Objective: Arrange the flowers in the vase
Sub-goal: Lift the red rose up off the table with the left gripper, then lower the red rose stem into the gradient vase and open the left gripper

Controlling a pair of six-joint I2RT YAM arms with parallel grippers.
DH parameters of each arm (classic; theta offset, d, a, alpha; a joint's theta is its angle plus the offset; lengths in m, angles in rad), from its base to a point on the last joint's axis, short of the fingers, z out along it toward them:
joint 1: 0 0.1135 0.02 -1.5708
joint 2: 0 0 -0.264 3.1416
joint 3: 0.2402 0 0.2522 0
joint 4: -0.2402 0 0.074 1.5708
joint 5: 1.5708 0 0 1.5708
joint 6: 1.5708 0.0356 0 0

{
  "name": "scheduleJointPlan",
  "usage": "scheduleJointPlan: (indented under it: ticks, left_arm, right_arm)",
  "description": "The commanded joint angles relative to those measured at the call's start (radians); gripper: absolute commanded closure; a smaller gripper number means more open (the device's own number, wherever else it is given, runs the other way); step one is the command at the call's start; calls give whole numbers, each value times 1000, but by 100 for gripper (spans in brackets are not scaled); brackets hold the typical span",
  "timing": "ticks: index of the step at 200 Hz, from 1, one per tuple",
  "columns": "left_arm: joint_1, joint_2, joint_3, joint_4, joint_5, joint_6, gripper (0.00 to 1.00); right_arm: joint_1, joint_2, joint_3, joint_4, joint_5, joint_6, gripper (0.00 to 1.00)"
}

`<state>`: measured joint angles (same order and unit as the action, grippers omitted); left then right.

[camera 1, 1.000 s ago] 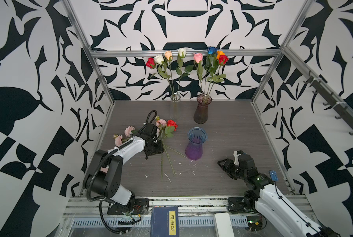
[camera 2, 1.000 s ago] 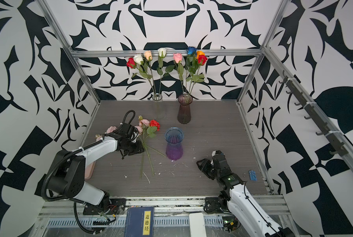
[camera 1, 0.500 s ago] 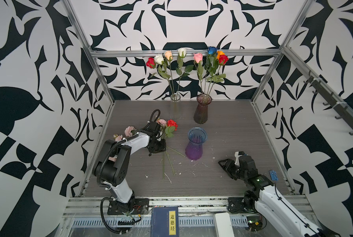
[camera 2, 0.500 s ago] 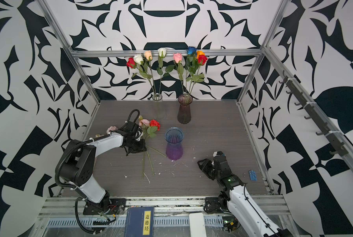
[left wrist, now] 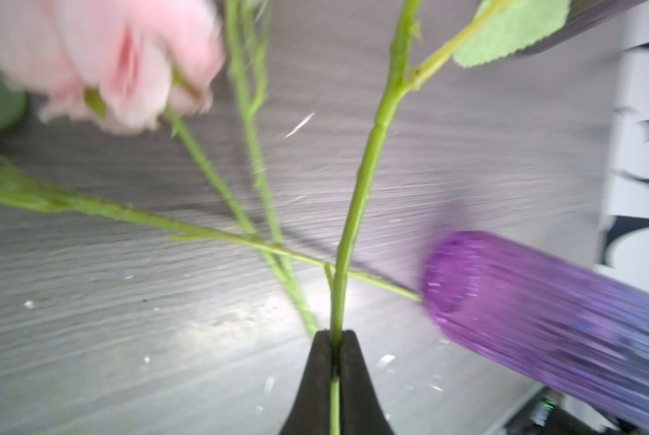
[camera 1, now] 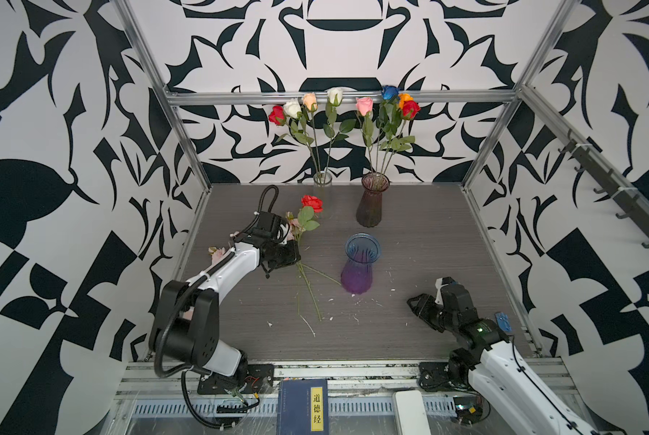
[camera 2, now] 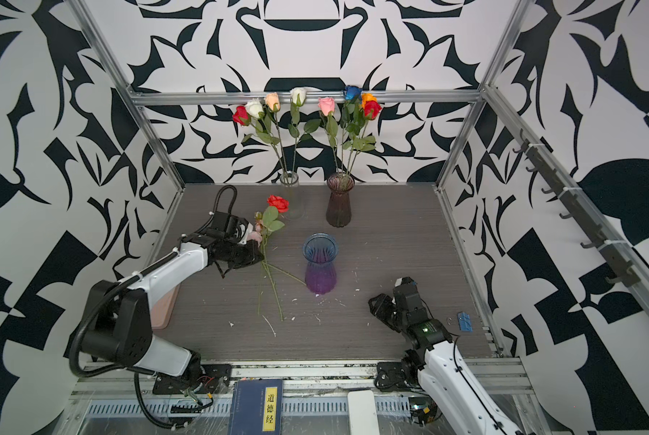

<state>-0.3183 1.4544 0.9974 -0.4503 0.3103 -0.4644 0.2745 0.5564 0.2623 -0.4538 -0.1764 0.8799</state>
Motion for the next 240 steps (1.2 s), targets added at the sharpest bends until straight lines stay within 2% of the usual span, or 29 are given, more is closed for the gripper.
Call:
scheduleJointPlan:
  ticks: [1,32,50,77,101,117,133,149,167,215,233,240]
  left_arm:
    - [-2,-99,44,28,50,-53,100]
    - [-31,-215,123,91,37,-100,100]
    - [-70,-249,186,151,30,-123,100]
    - [-151,-237,279,284,13,-142,100]
    - [-235,-198,295,498,-11,-158,100]
    - [-292,-146,291,665,1,-108,100]
    - [-349,-98,316,735,10,-15,100]
    - [-390,-54,345,753,41,69,100]
    - [-404,-13,358,772,78,93,100]
    - [-421,10,300,753,50,152,100]
    - [-437,17,260,758,24,176,100]
    - [-441,22,248,760,12,178,100]
  right_arm:
    - [-3,-9,82,-136,116,-133,51]
    - [-3,11,53,-44,124,-148,53]
    - [-3,29,58,10,108,-209,53]
    - [-3,32,134,14,79,-333,52]
    - [-3,36,135,63,47,-423,52]
    - [-3,34,72,152,-3,-412,52]
    - [-3,9,3,209,3,-360,52]
    - [-1,-35,-22,222,9,-348,51]
    - [0,-92,-41,230,0,-349,51]
    - [25,-136,-66,240,-9,-343,45]
    - [44,-129,-134,291,40,-235,41]
    - [46,-125,-126,279,38,-234,39]
